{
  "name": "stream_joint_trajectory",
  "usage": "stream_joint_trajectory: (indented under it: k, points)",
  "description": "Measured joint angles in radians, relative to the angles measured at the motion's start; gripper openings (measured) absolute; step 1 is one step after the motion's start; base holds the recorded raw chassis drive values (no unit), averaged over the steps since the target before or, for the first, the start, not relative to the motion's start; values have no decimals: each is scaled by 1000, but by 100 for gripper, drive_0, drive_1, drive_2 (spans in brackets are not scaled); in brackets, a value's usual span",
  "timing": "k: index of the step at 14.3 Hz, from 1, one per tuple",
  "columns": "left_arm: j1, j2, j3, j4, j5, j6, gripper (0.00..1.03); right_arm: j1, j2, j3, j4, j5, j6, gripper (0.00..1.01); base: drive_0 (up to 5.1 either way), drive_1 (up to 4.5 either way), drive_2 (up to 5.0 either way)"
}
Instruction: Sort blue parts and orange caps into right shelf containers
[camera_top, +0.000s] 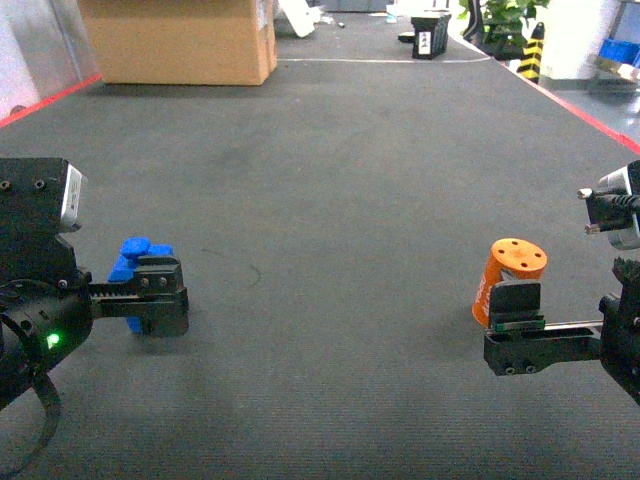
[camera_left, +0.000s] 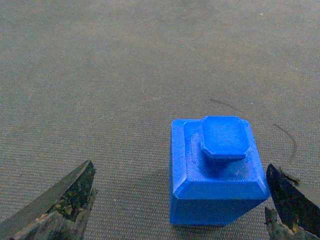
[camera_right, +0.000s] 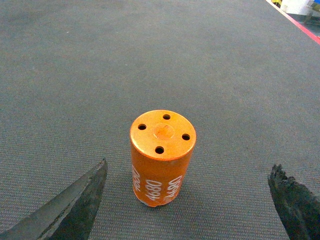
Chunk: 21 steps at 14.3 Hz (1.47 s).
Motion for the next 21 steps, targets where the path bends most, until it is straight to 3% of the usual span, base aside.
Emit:
stream_joint_trajectory:
  k: [5, 10, 15, 17, 18, 19, 20, 21]
  points:
    - [27, 76, 37, 18, 38, -9, 98, 0, 0, 0, 0, -1, 0, 98, 0, 0, 0]
    - [52, 147, 109, 1, 111, 15, 98, 0, 0, 0, 0, -8, 0, 98, 0, 0, 0]
    - [55, 183, 159, -23, 123, 19, 96, 0, 0, 0, 0, -8, 0, 98, 0, 0, 0]
    - [55, 183, 159, -26, 129, 19, 73, 0, 0, 0, 0, -8, 0, 98, 0, 0, 0]
    - [55, 183, 160, -29, 135, 19, 53, 0, 0, 0, 0, -8, 1, 98, 0, 0, 0]
    - [60, 174, 130, 7, 111, 10, 43, 0, 0, 0, 0, -8, 1, 98, 0, 0, 0]
    - [109, 75, -18, 116, 60, -30, 43, 0, -24, -29, -1, -8, 2, 98, 0, 0, 0]
    - [206, -121, -201, 156, 52, -35, 43, 0, -61, -48, 2, -12, 2, 98, 0, 0, 0]
